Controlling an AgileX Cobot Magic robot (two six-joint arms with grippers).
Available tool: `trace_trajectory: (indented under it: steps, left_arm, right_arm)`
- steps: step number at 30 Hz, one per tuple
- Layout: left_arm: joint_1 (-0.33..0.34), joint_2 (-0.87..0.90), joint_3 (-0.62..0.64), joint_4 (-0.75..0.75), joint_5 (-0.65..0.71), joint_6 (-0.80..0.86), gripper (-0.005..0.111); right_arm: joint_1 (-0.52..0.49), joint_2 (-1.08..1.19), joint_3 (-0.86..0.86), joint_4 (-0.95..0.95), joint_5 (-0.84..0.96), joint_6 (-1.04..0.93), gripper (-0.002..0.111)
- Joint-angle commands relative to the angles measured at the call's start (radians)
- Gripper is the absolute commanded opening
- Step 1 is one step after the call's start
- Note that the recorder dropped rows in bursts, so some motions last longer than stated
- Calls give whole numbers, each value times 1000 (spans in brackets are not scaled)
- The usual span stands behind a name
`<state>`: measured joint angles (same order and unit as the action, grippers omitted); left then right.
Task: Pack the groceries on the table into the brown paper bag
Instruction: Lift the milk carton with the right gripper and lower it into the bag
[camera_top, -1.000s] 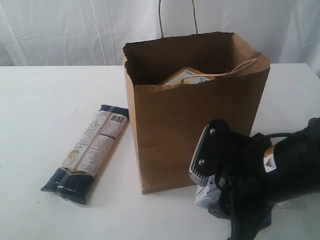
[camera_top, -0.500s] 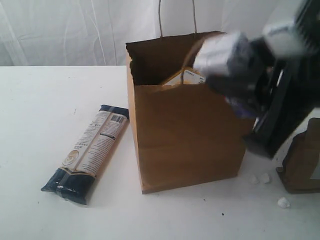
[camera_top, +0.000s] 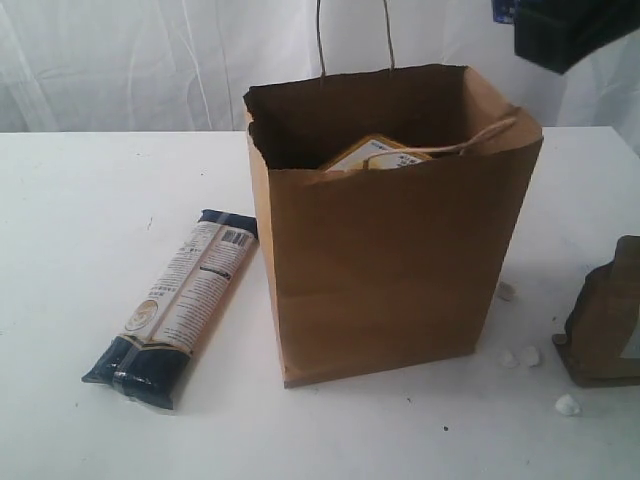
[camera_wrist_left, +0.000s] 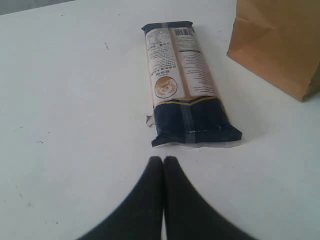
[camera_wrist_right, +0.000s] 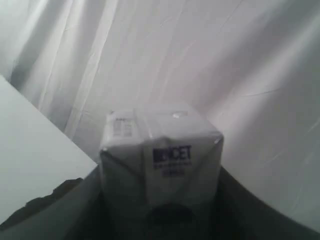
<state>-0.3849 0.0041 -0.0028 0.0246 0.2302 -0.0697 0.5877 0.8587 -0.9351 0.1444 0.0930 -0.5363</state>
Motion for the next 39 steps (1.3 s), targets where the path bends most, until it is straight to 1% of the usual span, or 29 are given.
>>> trace_trajectory:
  steps: [1,4,7,10,16,19,20,25,26,28,29,30,31,39]
  left_arm:
    - [1,-4,3,-6,3,0,0]
    - [1,-4,3,-6,3,0,0]
    - [1,-4,3,-6,3,0,0]
    - [1,-4,3,-6,3,0,0]
    - [1,-4,3,-6,3,0,0]
    - [1,-4,3,-6,3,0,0]
    - [1,-4,3,-6,3,0,0]
    - [1,-4,3,-6,3,0,0]
    - [1,-4,3,-6,3,0,0]
    - [1,-4,3,-6,3,0,0]
    - [1,-4,3,-6,3,0,0]
    - [1,-4,3,-6,3,0,0]
    - [1,-4,3,-6,3,0,0]
    - [1,-4,3,-6,3,0,0]
  right_arm:
    - [-59,50,-11,-6,-134,116,0]
    - [-91,129,-11,-4,-166,212,0]
    - [-91,206,-20,-4,-215,285,0]
    - [-91,271,-44,-4,-186,337,0]
    - [-91,345,-68,-4,-144,328,0]
    - [-91,351,-68,-7,-125,285,0]
    - [-98,353,-68,-6,-93,244,0]
    - [-157,369,-68,-15,17,219,1]
    - [-157,371,-68,-15,34,221,9]
    - [-157,371,-68,-15,60,221,31]
    - [-157,371,-68,-15,65,221,44]
    - [-157,371,-68,-15,67,221,52]
    - [-157,371,-68,-15,67,221,56]
    - [-157,371,-68,-15,88,221,57]
